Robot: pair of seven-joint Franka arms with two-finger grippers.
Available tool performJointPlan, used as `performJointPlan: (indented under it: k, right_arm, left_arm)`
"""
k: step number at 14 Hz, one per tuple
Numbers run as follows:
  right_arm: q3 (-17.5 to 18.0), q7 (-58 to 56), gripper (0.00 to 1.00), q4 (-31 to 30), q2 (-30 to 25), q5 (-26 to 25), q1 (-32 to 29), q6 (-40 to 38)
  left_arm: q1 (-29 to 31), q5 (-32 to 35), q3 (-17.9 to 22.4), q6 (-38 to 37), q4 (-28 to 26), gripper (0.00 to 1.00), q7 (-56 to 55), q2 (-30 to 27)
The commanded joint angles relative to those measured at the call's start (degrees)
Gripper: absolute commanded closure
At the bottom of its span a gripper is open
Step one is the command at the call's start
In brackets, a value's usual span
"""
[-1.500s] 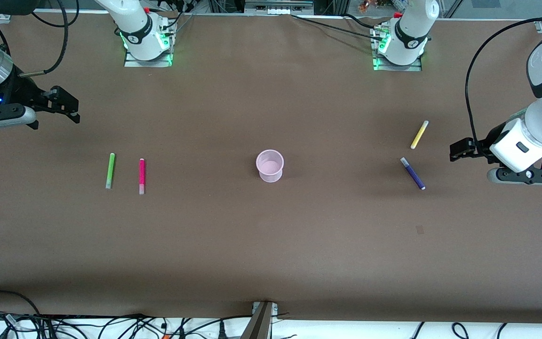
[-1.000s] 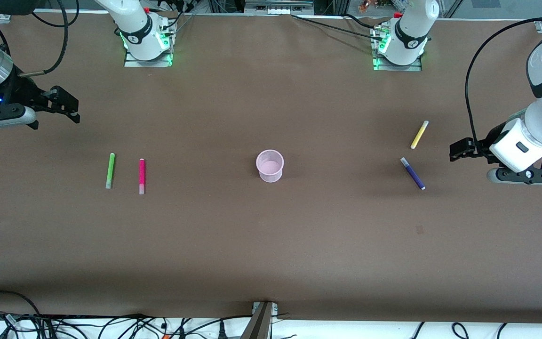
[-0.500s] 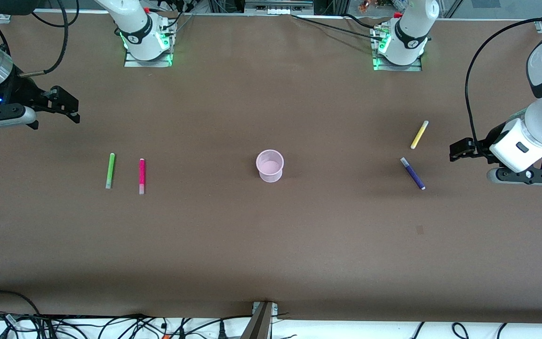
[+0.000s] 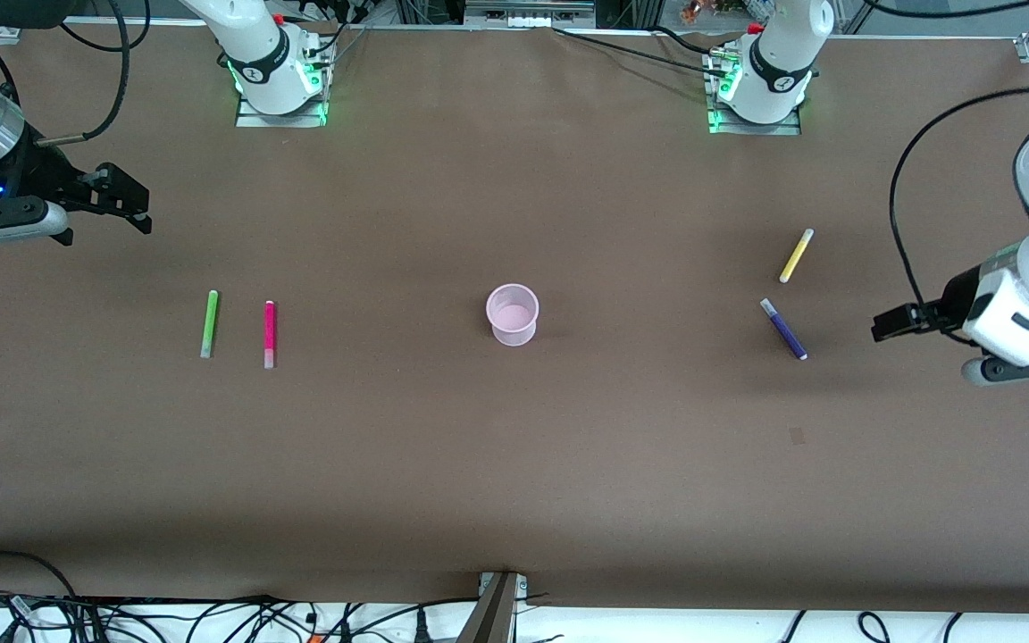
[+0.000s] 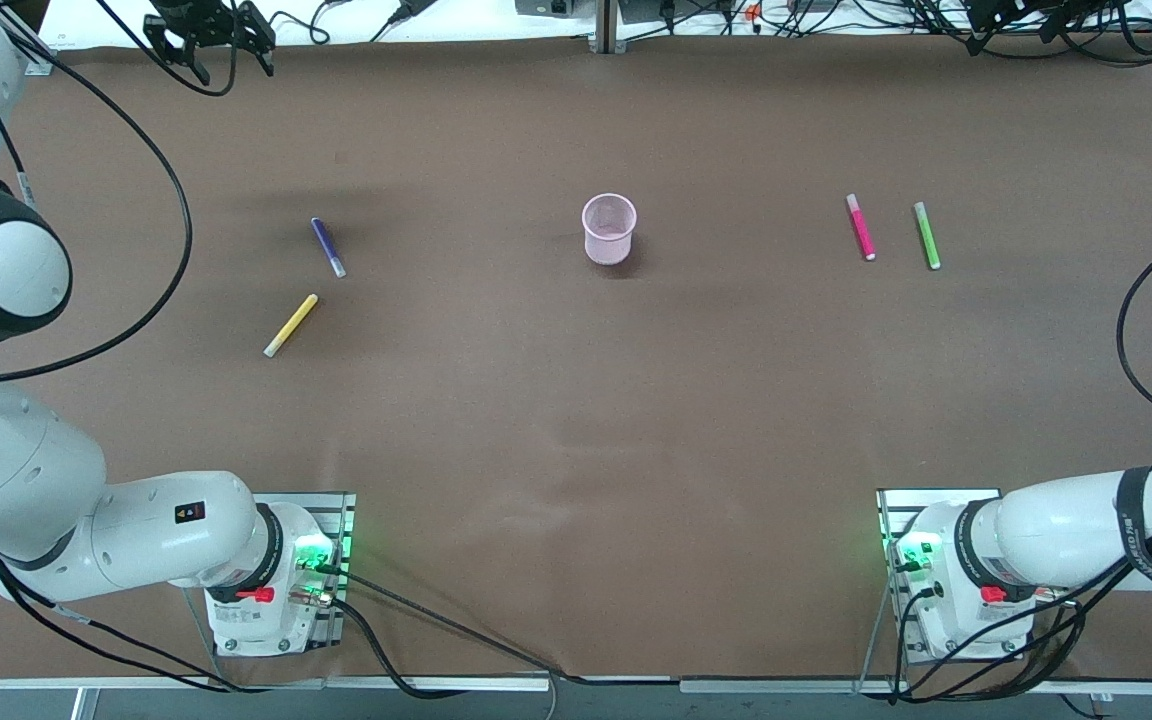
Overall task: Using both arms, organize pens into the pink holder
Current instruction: 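Move the left gripper toward the purple marker, then lower the left gripper and grasp the purple marker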
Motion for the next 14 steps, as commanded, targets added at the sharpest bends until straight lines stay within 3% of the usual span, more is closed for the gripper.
performJointPlan:
  k: [1,6,10,14]
  right_arm:
    - [-0.04,-0.56,0.0,1.54,0.62,-0.51,0.16,-1.21]
    - [-0.04,-0.56,0.0,1.54,0.62,-0.51,0.16,-1.21]
    - [-0.04,-0.56,0.0,1.54,0.62,-0.42,0.07,-1.21]
    - [-0.04,-0.38,0.0,1.62,0.62,-0.68,0.07,-1.21]
  left_arm:
    - [0.52,-0.85,-0.15,1.62,-0.42,0.0,-4.41,3.88]
    - [0.96,-0.49,-0.06,11.89,-11.65,0.0,-14.94,5.21]
    - [0.96,-0.41,0.02,24.7,-21.76,0.0,-21.2,5.38]
    - [1.14,-0.23,0.2,28.7,-23.8,0.0,-21.39,7.57]
